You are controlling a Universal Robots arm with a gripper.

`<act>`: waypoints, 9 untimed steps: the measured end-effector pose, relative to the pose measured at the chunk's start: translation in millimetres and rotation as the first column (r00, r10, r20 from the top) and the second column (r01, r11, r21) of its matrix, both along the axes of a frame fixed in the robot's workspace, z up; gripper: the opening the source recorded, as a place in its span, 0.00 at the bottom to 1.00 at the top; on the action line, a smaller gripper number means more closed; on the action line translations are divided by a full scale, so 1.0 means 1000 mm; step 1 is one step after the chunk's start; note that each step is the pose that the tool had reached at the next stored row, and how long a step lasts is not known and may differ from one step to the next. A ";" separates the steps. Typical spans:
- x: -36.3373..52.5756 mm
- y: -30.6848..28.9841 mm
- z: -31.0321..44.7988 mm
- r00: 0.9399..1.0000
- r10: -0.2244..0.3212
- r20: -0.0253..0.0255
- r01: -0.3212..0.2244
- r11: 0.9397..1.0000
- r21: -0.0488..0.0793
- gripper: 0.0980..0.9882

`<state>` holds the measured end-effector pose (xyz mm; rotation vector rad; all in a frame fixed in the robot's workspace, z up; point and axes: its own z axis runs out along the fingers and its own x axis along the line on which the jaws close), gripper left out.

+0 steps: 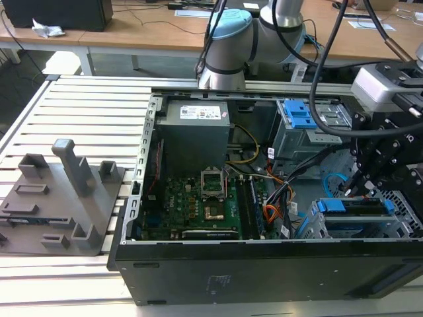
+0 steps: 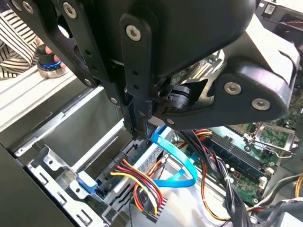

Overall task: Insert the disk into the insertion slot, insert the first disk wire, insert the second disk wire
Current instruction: 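Insert the second disk wire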

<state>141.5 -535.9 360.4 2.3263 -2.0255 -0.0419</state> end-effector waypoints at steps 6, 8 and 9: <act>0.0000 -0.0018 0.0000 1.000 0.000 0.000 0.000 1.000 0.000 0.07; 0.0000 -0.0019 -0.0003 1.000 -0.012 0.000 0.012 1.000 0.011 0.07; 0.0000 -0.0019 -0.0002 1.000 -0.017 0.000 0.017 1.000 0.016 0.07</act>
